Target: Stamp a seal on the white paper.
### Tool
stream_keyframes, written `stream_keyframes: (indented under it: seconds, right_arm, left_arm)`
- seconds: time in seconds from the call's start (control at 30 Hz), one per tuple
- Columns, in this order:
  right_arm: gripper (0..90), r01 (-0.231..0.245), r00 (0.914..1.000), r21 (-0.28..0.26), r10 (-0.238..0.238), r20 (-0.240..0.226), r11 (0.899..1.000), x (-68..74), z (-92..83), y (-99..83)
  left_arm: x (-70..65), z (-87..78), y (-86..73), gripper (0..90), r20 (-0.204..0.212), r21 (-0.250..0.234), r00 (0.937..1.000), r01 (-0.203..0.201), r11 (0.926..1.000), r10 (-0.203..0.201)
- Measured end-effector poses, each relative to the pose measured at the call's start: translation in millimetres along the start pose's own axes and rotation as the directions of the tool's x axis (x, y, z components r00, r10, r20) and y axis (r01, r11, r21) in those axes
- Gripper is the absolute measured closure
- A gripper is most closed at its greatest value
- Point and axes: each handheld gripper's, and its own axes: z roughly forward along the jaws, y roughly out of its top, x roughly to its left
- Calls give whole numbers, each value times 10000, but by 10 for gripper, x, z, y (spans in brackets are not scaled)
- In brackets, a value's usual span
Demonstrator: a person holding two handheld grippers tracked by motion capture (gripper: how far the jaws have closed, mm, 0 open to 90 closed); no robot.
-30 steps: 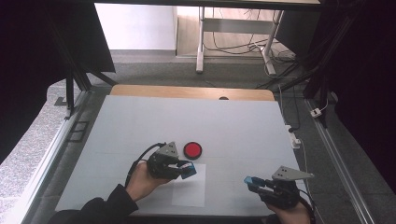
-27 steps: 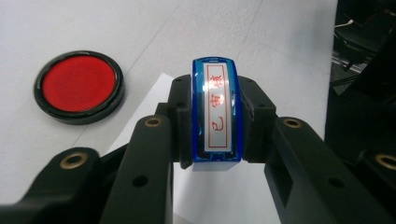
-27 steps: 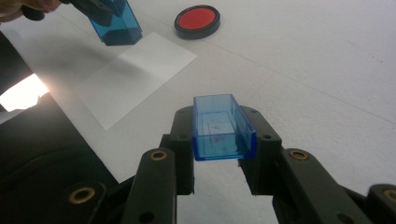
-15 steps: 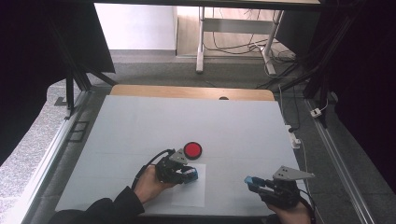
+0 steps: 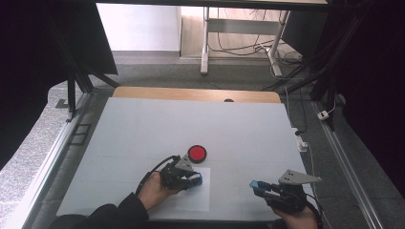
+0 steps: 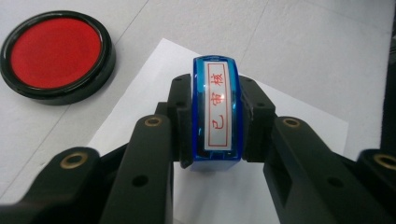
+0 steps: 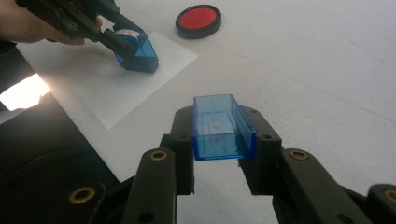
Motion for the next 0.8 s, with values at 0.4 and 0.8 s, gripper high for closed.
stream_keyframes:
  seconds: [0.4, 0.8]
  right_arm:
    - [681, -6, 10000, 71, 6, 11, 10000, -2, 4, 2]
    - [681, 11, 10000, 139, -11, -3, 9999, 0, 9, 3]
  left_arm:
    - [135, 17, -56, 703, 812, -365, 9912, 1081, 9935, -1049]
    - [3, 15, -17, 703, 2, -77, 9995, 314, 9995, -314]
